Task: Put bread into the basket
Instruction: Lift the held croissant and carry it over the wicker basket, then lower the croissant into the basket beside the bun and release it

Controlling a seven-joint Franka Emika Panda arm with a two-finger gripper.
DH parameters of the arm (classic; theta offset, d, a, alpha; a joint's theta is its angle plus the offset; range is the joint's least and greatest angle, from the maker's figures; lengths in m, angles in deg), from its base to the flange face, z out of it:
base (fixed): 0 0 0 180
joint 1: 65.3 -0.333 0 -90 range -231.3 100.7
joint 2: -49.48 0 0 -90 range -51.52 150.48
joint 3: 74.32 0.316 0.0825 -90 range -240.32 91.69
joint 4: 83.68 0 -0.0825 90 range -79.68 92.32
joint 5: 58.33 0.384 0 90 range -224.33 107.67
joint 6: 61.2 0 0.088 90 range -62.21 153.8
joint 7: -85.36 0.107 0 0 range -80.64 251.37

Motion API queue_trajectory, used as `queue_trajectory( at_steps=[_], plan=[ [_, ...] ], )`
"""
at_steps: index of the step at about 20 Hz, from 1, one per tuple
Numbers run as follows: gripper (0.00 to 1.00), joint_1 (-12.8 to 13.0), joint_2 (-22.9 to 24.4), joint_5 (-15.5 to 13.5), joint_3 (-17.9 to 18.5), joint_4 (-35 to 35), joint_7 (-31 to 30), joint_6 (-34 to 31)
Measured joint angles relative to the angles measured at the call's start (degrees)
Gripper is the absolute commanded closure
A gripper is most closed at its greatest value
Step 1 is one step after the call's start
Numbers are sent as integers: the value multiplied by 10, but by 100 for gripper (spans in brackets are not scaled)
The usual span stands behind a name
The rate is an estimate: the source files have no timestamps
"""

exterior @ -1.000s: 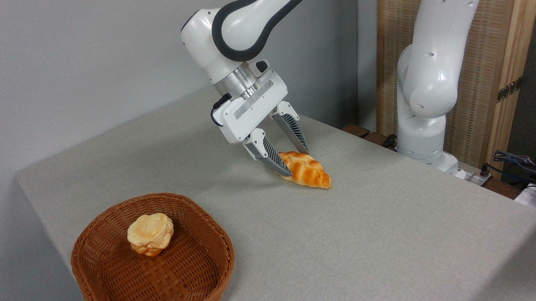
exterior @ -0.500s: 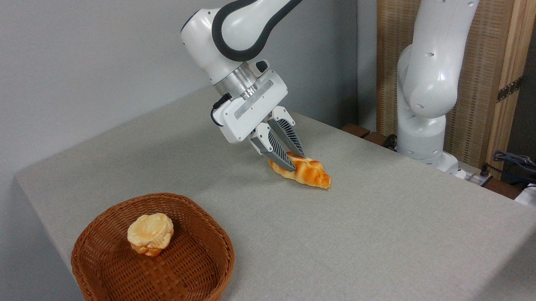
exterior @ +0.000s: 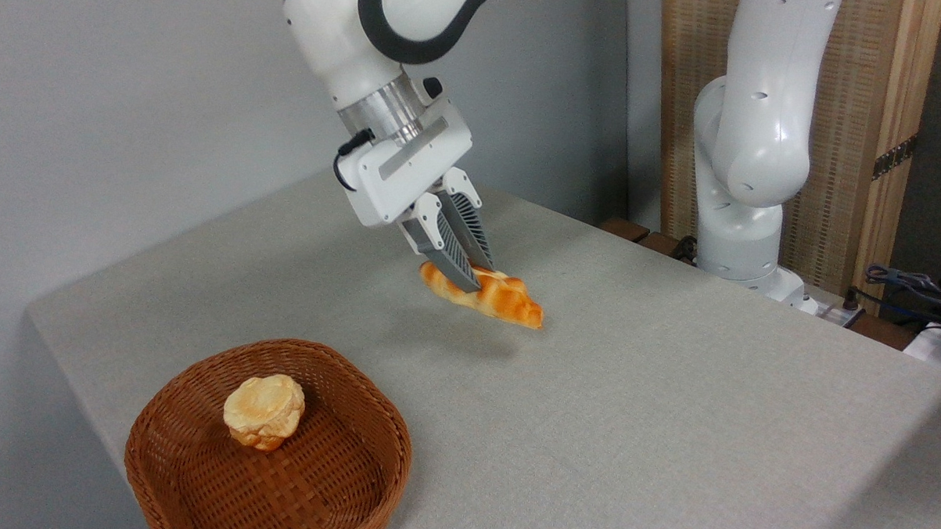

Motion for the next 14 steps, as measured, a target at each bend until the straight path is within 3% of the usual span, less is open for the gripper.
queue_trajectory(
  at_steps=[4, 9, 12, 13, 14],
  plan=[
    [72, -38, -22, -8, 1, -74, 0, 10],
    [72, -121, -110, -67, 2, -203, -12, 39],
    [71, -160, -153, -99, 2, -246, -62, 107],
    [67, -169, -163, -107, 2, -250, -86, 135],
    [46, -177, -173, -112, 2, -253, -109, 166]
  ],
)
